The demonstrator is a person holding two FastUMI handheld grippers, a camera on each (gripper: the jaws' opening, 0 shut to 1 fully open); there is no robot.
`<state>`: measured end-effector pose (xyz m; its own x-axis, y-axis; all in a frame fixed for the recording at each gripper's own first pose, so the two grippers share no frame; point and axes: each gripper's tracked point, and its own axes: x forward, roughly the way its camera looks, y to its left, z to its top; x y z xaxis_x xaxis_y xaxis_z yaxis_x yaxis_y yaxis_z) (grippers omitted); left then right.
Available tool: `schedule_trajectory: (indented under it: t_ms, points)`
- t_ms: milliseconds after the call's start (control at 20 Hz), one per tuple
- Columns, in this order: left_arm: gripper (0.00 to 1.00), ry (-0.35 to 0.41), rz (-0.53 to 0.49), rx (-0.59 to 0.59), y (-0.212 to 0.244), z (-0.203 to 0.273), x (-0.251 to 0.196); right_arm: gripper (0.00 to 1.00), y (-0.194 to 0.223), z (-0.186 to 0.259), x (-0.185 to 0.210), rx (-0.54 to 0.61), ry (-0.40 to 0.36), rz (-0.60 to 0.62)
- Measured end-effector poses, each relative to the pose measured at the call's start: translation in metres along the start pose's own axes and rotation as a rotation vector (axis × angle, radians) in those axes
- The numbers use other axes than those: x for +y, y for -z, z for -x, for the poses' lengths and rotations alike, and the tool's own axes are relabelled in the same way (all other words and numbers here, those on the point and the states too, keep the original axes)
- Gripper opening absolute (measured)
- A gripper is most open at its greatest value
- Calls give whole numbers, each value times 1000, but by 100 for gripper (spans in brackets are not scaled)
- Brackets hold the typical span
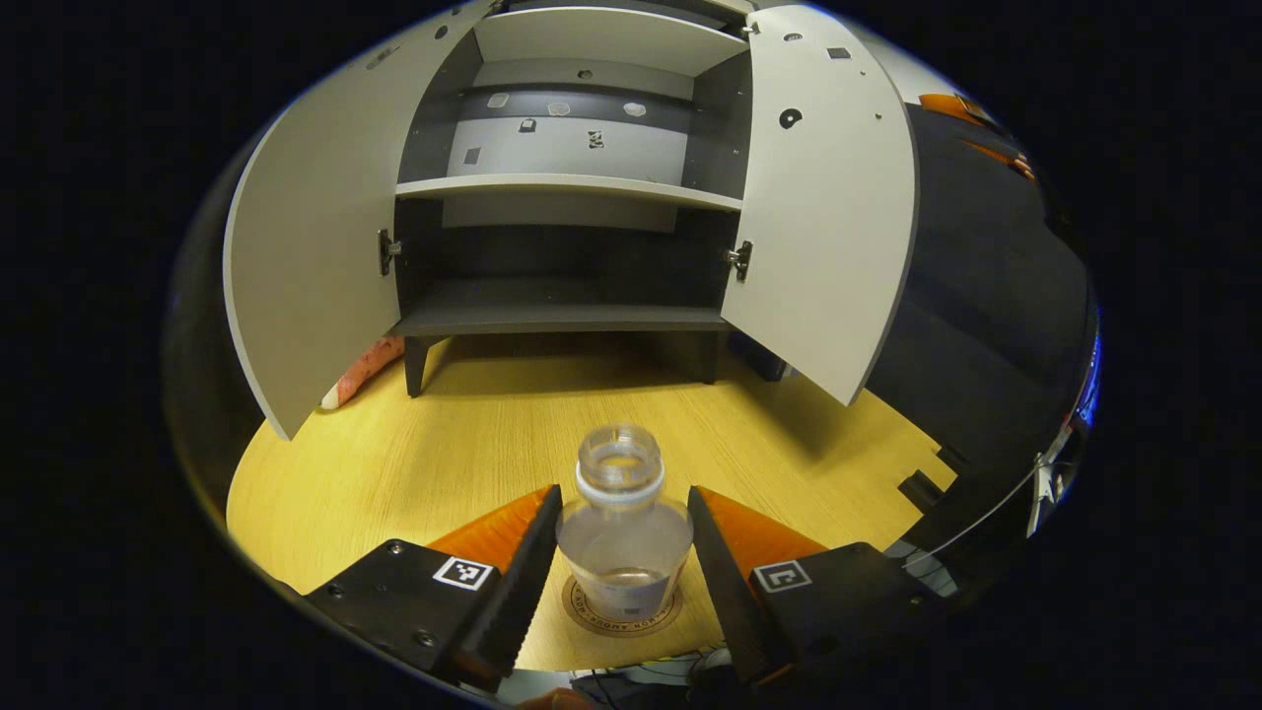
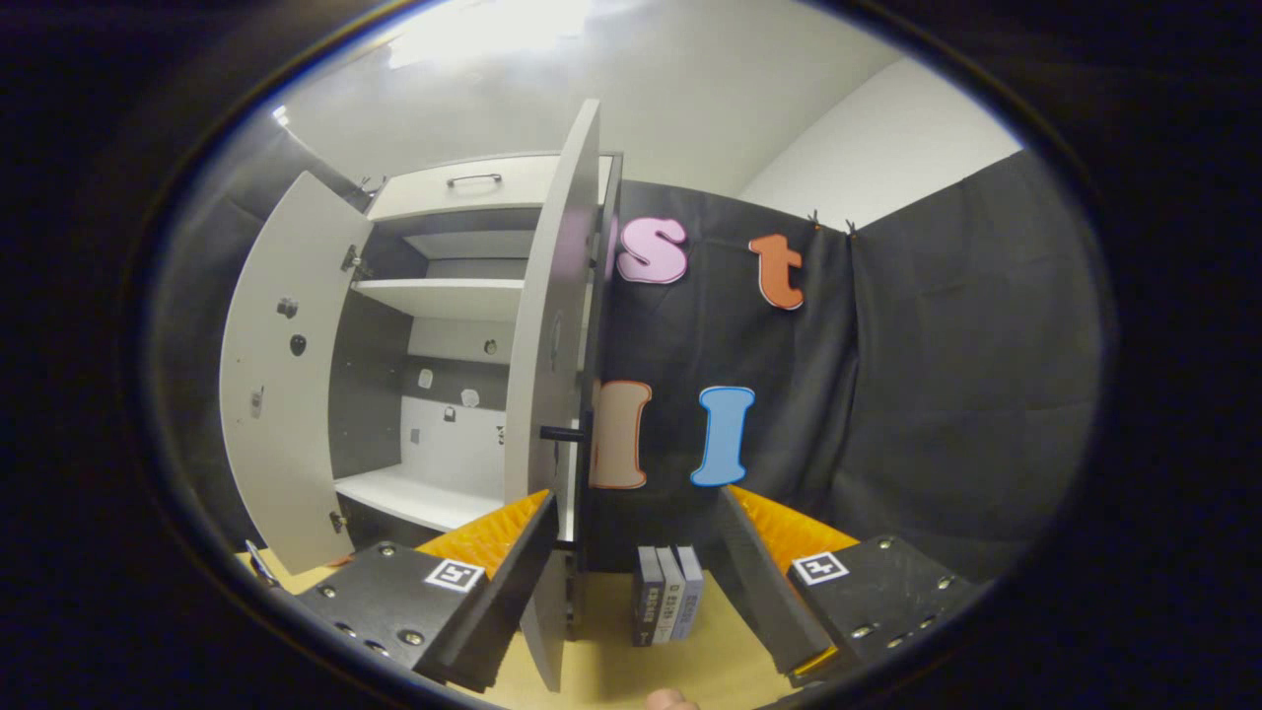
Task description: Grasp the bottle in the cabinet with the left hand and place it on the coaster, then close the right door with the right hand and the left door with the left hand.
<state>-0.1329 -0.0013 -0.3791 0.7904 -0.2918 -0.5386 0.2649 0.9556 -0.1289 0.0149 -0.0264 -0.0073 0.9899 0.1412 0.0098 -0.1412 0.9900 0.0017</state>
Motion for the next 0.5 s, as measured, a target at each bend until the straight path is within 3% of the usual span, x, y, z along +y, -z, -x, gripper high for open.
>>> schedule_trajectory:
  t_ms: [150,200,400,500]
  points:
    - [81,5,-13,-9,-9,4,-3,93,-2,0,4,-5,-6,3]
    - [81,8,-19,-19,-15,5,-4,98,-1,1,4,-5,-6,3]
    - [81,12,-45,-43,-35,10,-7,94,-2,3,4,-7,-1,-4]
    - [81,19,-53,-68,-49,13,-12,98,-3,4,3,-9,3,-6]
